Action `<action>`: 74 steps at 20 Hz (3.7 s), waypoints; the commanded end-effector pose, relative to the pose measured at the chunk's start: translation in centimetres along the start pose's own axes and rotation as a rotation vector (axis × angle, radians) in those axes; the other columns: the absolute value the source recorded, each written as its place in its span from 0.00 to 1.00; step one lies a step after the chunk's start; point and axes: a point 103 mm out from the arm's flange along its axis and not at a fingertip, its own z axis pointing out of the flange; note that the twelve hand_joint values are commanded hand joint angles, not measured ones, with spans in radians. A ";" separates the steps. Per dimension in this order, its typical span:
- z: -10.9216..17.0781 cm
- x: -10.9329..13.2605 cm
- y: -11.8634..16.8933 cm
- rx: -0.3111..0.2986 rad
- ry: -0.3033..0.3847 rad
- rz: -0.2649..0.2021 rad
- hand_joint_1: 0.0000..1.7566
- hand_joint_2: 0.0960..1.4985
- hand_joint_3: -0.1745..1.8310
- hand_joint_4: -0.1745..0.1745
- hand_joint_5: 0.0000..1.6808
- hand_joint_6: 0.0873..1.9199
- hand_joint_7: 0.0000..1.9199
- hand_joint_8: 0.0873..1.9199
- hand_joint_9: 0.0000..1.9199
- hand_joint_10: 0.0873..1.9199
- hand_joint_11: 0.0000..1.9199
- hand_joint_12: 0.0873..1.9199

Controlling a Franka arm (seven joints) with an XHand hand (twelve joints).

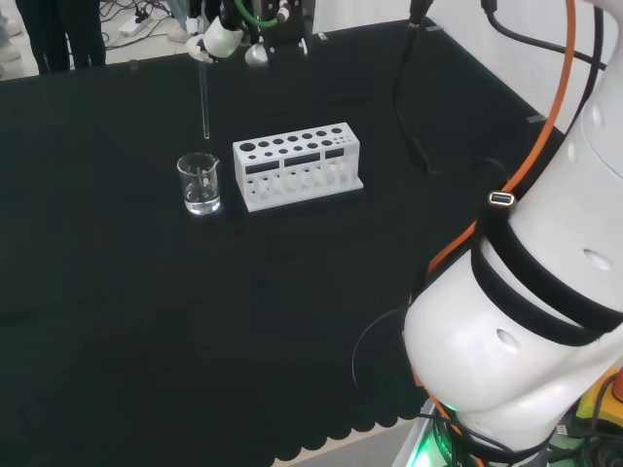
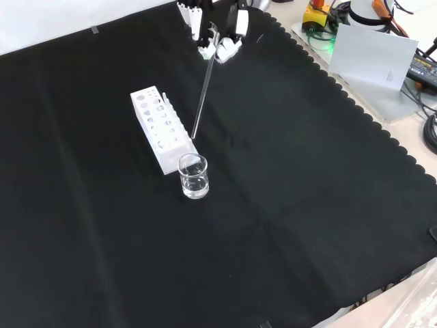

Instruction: Stir in the beaker to the left of the white test tube rack with the glass rod.

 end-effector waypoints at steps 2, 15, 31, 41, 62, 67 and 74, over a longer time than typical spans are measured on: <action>1.4 0.8 1.6 0.016 -0.009 -0.031 0.70 0.32 0.51 0.00 0.77 0.35 0.85 0.44 1.00 0.24 0.98 0.20; 4.7 0.5 2.5 0.035 -0.009 -0.049 0.70 0.32 0.51 0.00 0.77 0.35 0.85 0.44 1.00 0.24 0.98 0.20; 7.0 -0.2 3.6 0.055 -0.005 -0.089 0.70 0.32 0.51 0.00 0.77 0.35 0.85 0.44 1.00 0.24 0.98 0.21; 8.9 -1.7 4.5 0.095 -0.016 -0.108 0.70 0.32 0.51 0.00 0.77 0.35 0.85 0.44 1.00 0.24 0.98 0.21; 8.9 -2.8 1.8 0.133 -0.025 -0.108 0.70 0.32 0.51 0.00 0.77 0.35 0.85 0.44 1.00 0.24 0.98 0.22; 9.8 -0.2 2.4 0.160 -0.030 -0.149 0.70 0.32 0.52 0.00 0.77 0.35 0.85 0.44 1.00 0.24 0.98 0.22; 11.1 1.4 5.1 0.197 -0.031 -0.180 0.70 0.32 0.52 0.00 0.77 0.34 0.85 0.44 1.00 0.24 0.98 0.22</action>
